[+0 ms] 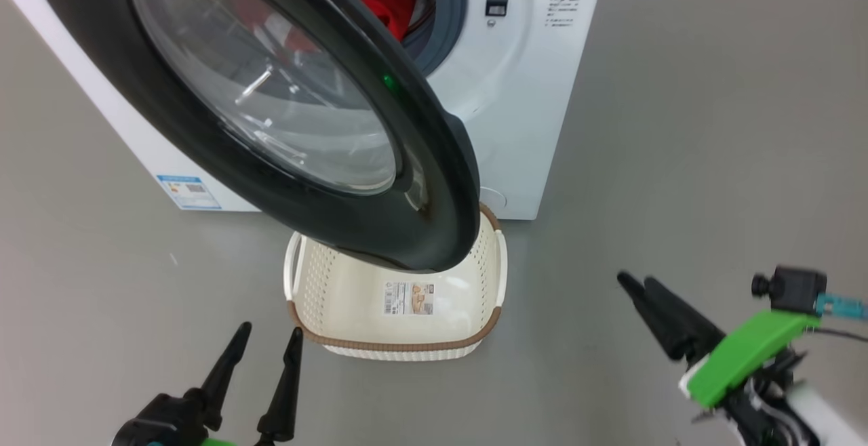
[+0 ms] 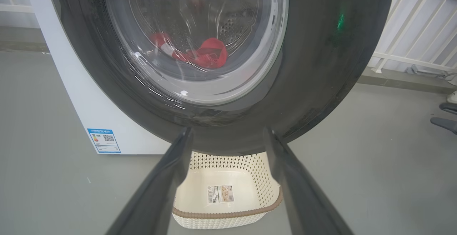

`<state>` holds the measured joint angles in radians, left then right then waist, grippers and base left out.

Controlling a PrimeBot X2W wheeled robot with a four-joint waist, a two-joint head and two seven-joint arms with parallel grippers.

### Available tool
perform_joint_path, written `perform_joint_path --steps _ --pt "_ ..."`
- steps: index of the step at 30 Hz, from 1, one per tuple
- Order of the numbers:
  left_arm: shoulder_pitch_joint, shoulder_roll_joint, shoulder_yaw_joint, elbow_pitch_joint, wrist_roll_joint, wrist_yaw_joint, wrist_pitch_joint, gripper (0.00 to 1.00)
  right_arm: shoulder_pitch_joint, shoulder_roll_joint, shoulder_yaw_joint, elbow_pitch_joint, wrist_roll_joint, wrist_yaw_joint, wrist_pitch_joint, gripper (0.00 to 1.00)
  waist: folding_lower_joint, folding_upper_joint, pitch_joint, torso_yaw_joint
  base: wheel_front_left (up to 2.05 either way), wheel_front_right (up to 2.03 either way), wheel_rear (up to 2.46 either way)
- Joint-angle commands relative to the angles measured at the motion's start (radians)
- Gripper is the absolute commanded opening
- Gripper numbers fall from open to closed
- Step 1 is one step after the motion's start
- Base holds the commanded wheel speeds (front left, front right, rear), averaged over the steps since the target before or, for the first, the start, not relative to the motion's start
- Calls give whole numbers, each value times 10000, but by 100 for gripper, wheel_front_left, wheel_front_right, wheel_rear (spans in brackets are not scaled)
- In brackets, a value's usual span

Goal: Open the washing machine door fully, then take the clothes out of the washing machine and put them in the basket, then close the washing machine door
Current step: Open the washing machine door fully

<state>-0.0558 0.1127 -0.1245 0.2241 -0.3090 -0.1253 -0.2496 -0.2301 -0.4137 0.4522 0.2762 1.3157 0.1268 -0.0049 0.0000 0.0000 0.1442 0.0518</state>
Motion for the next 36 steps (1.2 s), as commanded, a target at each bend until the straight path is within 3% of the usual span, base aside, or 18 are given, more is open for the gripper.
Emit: perform_joint_path --steps 1,7,12,16,27,36 --pt "-8 178 399 -186 66 -54 -122 100 173 -256 217 -173 -235 39 -292 100 0 0 -72 -74 0 0 0" --pt "173 164 579 -159 100 -54 -122 100 679 -517 1061 82 -795 39 -2028 100 0 0 -249 -228 0 0 0" --pt "315 163 714 -132 135 -54 -122 100 980 -627 1292 363 -1522 39 -2538 100 0 0 -340 -413 0 0 0" --pt "386 173 808 -129 157 -54 -122 100 1282 -277 192 255 -3094 39 -2563 100 0 0 -343 -576 0 0 0" --pt "420 160 981 -178 192 -54 -122 100 2861 1607 -3143 -1090 -7562 39 -2567 100 0 0 -393 -747 0 0 0" --pt "474 131 1102 -312 253 -54 -122 100 3435 2447 -4185 -1829 -8964 39 -2568 100 0 0 -412 -673 0 0 0"
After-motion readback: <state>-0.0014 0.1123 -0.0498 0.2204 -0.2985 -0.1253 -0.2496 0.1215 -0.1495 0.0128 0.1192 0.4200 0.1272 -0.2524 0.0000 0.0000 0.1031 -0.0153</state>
